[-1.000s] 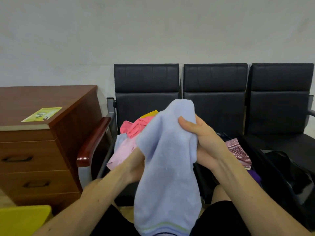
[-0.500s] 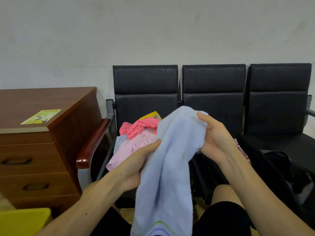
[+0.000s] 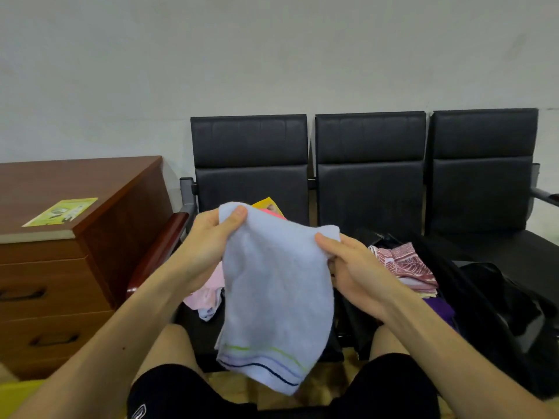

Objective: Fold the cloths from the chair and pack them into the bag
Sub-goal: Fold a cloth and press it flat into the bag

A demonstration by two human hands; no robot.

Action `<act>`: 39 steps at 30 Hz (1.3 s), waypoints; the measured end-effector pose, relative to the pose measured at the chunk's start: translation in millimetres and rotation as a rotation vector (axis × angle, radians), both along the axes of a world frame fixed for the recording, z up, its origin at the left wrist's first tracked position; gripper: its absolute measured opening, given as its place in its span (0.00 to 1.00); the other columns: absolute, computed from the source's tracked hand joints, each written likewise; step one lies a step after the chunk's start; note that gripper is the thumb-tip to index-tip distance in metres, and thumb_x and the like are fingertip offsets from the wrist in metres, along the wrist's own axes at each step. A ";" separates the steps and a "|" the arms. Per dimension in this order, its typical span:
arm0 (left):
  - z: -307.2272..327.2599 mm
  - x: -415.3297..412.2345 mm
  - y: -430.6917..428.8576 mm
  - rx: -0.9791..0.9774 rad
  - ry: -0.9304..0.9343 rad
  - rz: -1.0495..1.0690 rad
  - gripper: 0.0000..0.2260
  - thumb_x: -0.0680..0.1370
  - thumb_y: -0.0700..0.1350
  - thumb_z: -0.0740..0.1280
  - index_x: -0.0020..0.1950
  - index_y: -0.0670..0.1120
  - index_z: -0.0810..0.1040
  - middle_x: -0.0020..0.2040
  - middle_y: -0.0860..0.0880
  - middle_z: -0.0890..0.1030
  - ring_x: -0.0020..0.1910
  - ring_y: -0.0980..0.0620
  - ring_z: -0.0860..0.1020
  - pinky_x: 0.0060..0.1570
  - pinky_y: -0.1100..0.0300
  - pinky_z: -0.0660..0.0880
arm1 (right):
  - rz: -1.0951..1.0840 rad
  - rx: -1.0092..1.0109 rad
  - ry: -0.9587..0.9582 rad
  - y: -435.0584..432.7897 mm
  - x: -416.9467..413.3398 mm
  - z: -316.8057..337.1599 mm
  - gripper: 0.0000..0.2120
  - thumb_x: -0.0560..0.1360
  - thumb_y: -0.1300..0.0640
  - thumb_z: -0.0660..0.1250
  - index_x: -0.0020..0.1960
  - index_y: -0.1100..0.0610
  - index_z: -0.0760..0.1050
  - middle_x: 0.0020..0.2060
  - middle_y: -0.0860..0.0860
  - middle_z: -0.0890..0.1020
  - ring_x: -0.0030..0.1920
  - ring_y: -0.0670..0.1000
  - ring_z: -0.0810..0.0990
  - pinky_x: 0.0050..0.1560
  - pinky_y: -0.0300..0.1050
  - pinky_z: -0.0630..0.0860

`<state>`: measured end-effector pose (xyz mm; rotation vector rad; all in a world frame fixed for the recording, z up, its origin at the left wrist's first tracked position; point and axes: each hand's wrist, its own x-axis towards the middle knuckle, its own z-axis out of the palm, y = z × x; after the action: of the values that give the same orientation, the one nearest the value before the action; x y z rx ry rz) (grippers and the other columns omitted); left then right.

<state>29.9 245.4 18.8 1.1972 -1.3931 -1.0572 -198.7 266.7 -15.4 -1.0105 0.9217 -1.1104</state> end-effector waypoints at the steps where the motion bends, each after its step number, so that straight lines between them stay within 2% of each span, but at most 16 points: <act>1: 1.8 1.6 -1.1 -0.009 -0.010 0.001 0.13 0.82 0.52 0.61 0.58 0.48 0.81 0.52 0.50 0.85 0.54 0.49 0.83 0.55 0.51 0.80 | -0.008 0.011 0.044 -2.2 -3.2 2.1 0.19 0.79 0.51 0.66 0.65 0.61 0.77 0.57 0.61 0.83 0.54 0.56 0.81 0.51 0.50 0.77; 3: 2.4 2.9 -3.0 -0.013 -0.027 -0.002 0.14 0.82 0.51 0.61 0.59 0.46 0.81 0.54 0.47 0.85 0.55 0.48 0.83 0.59 0.49 0.79 | -0.015 0.073 0.075 -5.4 -7.3 7.8 0.19 0.79 0.51 0.66 0.64 0.62 0.77 0.60 0.62 0.81 0.55 0.58 0.80 0.53 0.52 0.76; 6: 0.9 -1.8 -6.8 -0.016 -0.040 -0.001 0.12 0.83 0.51 0.61 0.57 0.48 0.82 0.50 0.51 0.86 0.52 0.52 0.83 0.52 0.56 0.80 | -0.073 0.119 0.088 -9.1 -7.6 7.0 0.19 0.78 0.49 0.68 0.62 0.61 0.78 0.57 0.60 0.83 0.54 0.58 0.82 0.52 0.53 0.76; 9: 2.0 -2.1 -13.7 0.019 -0.042 0.055 0.12 0.81 0.51 0.63 0.58 0.47 0.81 0.51 0.52 0.84 0.51 0.53 0.82 0.44 0.61 0.79 | -0.110 0.014 0.073 -12.2 -7.8 12.6 0.15 0.72 0.49 0.74 0.52 0.58 0.77 0.48 0.57 0.83 0.45 0.53 0.83 0.42 0.48 0.79; 11: 3.7 0.4 -21.3 0.075 -0.022 0.087 0.14 0.80 0.51 0.66 0.59 0.44 0.81 0.52 0.49 0.84 0.50 0.51 0.82 0.41 0.61 0.78 | -0.132 -0.078 0.093 -14.9 -10.3 22.0 0.20 0.66 0.53 0.77 0.54 0.51 0.73 0.52 0.54 0.81 0.48 0.53 0.84 0.42 0.48 0.81; 13: 7.8 5.2 -29.1 0.153 0.038 0.109 0.12 0.79 0.50 0.68 0.55 0.43 0.82 0.50 0.48 0.84 0.48 0.51 0.82 0.40 0.60 0.78 | -0.102 -0.182 0.183 -16.8 -10.9 33.4 0.23 0.68 0.62 0.77 0.59 0.49 0.72 0.54 0.56 0.83 0.52 0.56 0.85 0.47 0.50 0.81; 15: 12.1 11.1 -36.8 0.240 0.112 0.093 0.11 0.78 0.49 0.71 0.55 0.42 0.82 0.52 0.46 0.85 0.51 0.49 0.82 0.43 0.58 0.79 | -0.060 -0.323 0.353 -17.7 -8.1 45.6 0.18 0.70 0.67 0.75 0.56 0.53 0.77 0.49 0.54 0.85 0.49 0.53 0.85 0.46 0.47 0.82; 18: 17.2 17.8 -44.9 0.350 0.181 0.059 0.14 0.77 0.48 0.72 0.59 0.42 0.82 0.56 0.45 0.84 0.56 0.47 0.81 0.45 0.55 0.80 | -0.093 -0.459 0.652 -24.5 -4.1 58.3 0.10 0.72 0.65 0.74 0.49 0.53 0.79 0.48 0.51 0.85 0.47 0.50 0.85 0.47 0.50 0.83; 20: 19.3 21.7 -47.6 0.375 0.181 0.035 0.16 0.76 0.47 0.72 0.60 0.41 0.81 0.57 0.43 0.83 0.55 0.47 0.81 0.43 0.55 0.80 | -0.090 -0.447 0.784 -33.8 -2.6 62.8 0.08 0.74 0.63 0.73 0.49 0.52 0.79 0.50 0.52 0.83 0.49 0.52 0.84 0.50 0.54 0.83; 23: 19.0 27.9 -51.5 0.336 0.190 -0.005 0.30 0.68 0.46 0.76 0.68 0.40 0.74 0.62 0.42 0.80 0.57 0.46 0.81 0.43 0.55 0.81 | -0.057 -0.337 0.785 -42.9 1.5 67.4 0.08 0.75 0.62 0.72 0.46 0.50 0.78 0.53 0.53 0.82 0.56 0.54 0.81 0.56 0.50 0.81; 24: 19.1 29.8 -51.9 0.308 0.189 -0.017 0.30 0.66 0.45 0.76 0.67 0.42 0.75 0.62 0.42 0.81 0.57 0.46 0.81 0.45 0.55 0.81 | -0.046 -0.309 0.769 -45.4 2.2 68.1 0.07 0.75 0.61 0.73 0.46 0.50 0.78 0.54 0.53 0.81 0.58 0.54 0.80 0.59 0.51 0.80; 26: 19.4 31.6 -51.6 0.253 0.134 -0.059 0.23 0.66 0.41 0.75 0.61 0.46 0.79 0.59 0.43 0.83 0.55 0.46 0.82 0.49 0.54 0.81 | -0.020 -0.273 0.724 -47.7 1.8 68.6 0.07 0.74 0.60 0.74 0.48 0.50 0.80 0.56 0.52 0.82 0.58 0.54 0.80 0.62 0.52 0.78; 28: 20.4 31.7 -49.0 0.211 0.063 -0.071 0.17 0.70 0.37 0.74 0.58 0.47 0.81 0.58 0.44 0.83 0.55 0.47 0.83 0.49 0.56 0.81 | -0.001 -0.266 0.726 -47.5 0.2 67.6 0.13 0.72 0.60 0.76 0.56 0.54 0.81 0.57 0.51 0.82 0.58 0.54 0.81 0.63 0.53 0.78; 32: 15.8 32.7 -51.0 0.066 -0.121 0.035 0.15 0.72 0.38 0.76 0.56 0.48 0.82 0.53 0.47 0.84 0.51 0.49 0.84 0.45 0.60 0.82 | -0.041 -0.362 0.836 -48.8 -2.0 62.2 0.22 0.71 0.61 0.76 0.64 0.60 0.78 0.54 0.49 0.80 0.53 0.50 0.81 0.56 0.45 0.80; 36: 8.9 29.7 -51.3 -0.076 -0.382 0.089 0.14 0.72 0.42 0.77 0.56 0.48 0.83 0.52 0.50 0.83 0.51 0.49 0.82 0.49 0.55 0.82 | -0.129 -0.497 1.004 -54.1 -2.9 52.5 0.17 0.73 0.57 0.75 0.61 0.58 0.80 0.54 0.49 0.81 0.51 0.48 0.80 0.48 0.45 0.82; 39: 5.4 26.8 -50.2 -0.154 -0.496 0.083 0.13 0.72 0.45 0.77 0.56 0.46 0.84 0.51 0.50 0.85 0.49 0.50 0.83 0.53 0.51 0.82 | -0.162 -0.553 1.120 -54.3 -6.0 48.3 0.14 0.74 0.55 0.74 0.58 0.57 0.81 0.51 0.49 0.81 0.46 0.46 0.78 0.39 0.34 0.75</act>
<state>56.8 195.2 24.2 1.4476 -1.7468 -0.5989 -204.7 212.4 32.9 -2.1421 1.6280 -0.9004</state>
